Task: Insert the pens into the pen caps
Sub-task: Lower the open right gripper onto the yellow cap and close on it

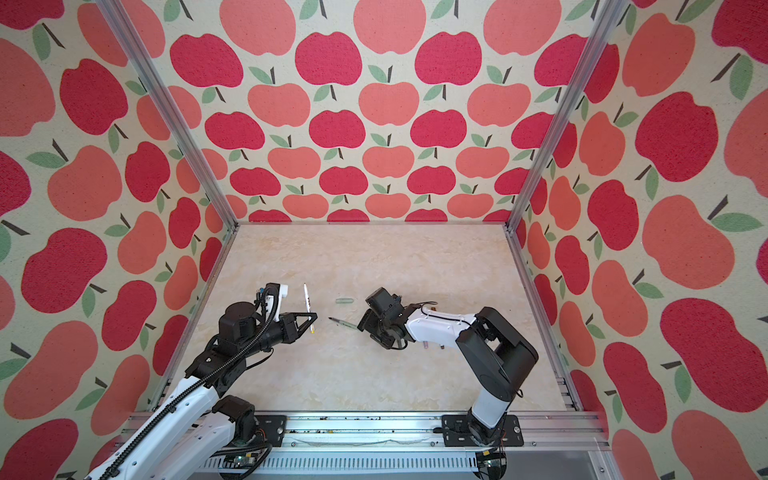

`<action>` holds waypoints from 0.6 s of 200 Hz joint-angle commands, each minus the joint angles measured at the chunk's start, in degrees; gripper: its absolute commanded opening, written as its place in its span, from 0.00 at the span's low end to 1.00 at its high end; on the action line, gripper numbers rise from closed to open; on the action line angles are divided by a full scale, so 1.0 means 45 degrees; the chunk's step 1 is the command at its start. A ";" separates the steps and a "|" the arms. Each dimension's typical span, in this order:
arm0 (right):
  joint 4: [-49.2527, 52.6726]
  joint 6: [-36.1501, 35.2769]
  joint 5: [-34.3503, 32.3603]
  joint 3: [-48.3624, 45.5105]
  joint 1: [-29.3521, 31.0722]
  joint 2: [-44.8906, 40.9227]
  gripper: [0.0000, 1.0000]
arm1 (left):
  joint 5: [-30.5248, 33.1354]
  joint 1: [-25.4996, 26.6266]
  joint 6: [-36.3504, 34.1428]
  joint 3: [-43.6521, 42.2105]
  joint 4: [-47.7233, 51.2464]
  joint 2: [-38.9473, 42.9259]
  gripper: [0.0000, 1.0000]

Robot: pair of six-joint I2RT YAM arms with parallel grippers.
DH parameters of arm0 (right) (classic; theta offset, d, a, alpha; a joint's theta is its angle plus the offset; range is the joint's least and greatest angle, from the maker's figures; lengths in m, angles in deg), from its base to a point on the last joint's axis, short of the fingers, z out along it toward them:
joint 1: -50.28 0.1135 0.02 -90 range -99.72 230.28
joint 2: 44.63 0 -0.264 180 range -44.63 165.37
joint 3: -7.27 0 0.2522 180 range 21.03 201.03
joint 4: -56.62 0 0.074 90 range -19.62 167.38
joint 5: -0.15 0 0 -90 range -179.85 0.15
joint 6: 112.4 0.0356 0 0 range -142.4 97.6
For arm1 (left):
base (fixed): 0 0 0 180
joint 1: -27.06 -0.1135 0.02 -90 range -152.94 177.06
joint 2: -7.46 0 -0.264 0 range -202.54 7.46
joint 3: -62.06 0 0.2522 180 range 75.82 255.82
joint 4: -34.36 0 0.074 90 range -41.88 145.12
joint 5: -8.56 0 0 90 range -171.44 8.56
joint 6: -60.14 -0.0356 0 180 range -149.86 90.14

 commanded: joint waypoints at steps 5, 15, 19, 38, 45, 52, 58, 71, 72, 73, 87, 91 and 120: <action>0.1328 -0.0869 -0.0514 0.0290 -0.0312 0.0280 0.73 | -0.0023 -0.0100 -0.0126 -0.0074 0.0092 0.0152 0.00; 0.1507 -0.1167 -0.0664 0.0455 -0.0403 0.0339 0.73 | -0.0042 -0.0129 -0.0120 -0.0054 0.0092 0.0133 0.00; 0.1576 -0.1336 -0.0727 0.0523 -0.0442 0.0384 0.73 | -0.0058 -0.0120 -0.0136 -0.0039 0.0094 0.0146 0.00; 0.2081 -0.2068 -0.1072 0.1024 -0.0550 0.0589 0.72 | -0.0092 -0.0120 -0.0123 0.0003 0.0159 0.0139 0.00; 0.2173 -0.2318 -0.1128 0.1193 -0.0582 0.0706 0.71 | -0.0101 -0.0120 -0.0125 0.0028 0.0187 0.0147 0.00; 0.2319 -0.2525 -0.1163 0.1385 -0.0609 0.0832 0.71 | -0.0102 -0.0120 -0.0156 0.0053 0.0227 0.0155 0.00; 0.2391 -0.2687 -0.1119 0.1526 -0.0630 0.0962 0.70 | -0.0082 -0.0120 -0.0155 0.0073 0.0265 0.0180 0.00; 0.2410 -0.2963 -0.0978 0.1792 -0.0651 0.1255 0.69 | -0.0044 -0.0120 -0.0174 0.0101 0.0343 0.0241 0.00; 0.2403 -0.2986 -0.0973 0.1807 -0.0651 0.1277 0.68 | -0.0044 -0.0120 -0.0175 0.0102 0.0355 0.0235 0.00; 0.2409 -0.3018 -0.0951 0.1824 -0.0651 0.1287 0.68 | -0.0043 -0.0129 -0.0175 0.0102 0.0360 0.0232 0.00; 0.2486 -0.3325 -0.0816 0.2126 -0.0660 0.1591 0.66 | -0.0024 -0.0139 -0.0190 0.0097 0.0385 0.0279 0.00; 0.2553 -0.3396 -0.0794 0.2212 -0.0651 0.1683 0.65 | -0.0024 -0.0140 -0.0195 0.0102 0.0408 0.0289 0.00; 0.2885 -0.3913 -0.0787 0.2486 -0.0635 0.2086 0.58 | -0.0038 -0.0139 -0.0156 0.0045 0.0483 0.0376 0.00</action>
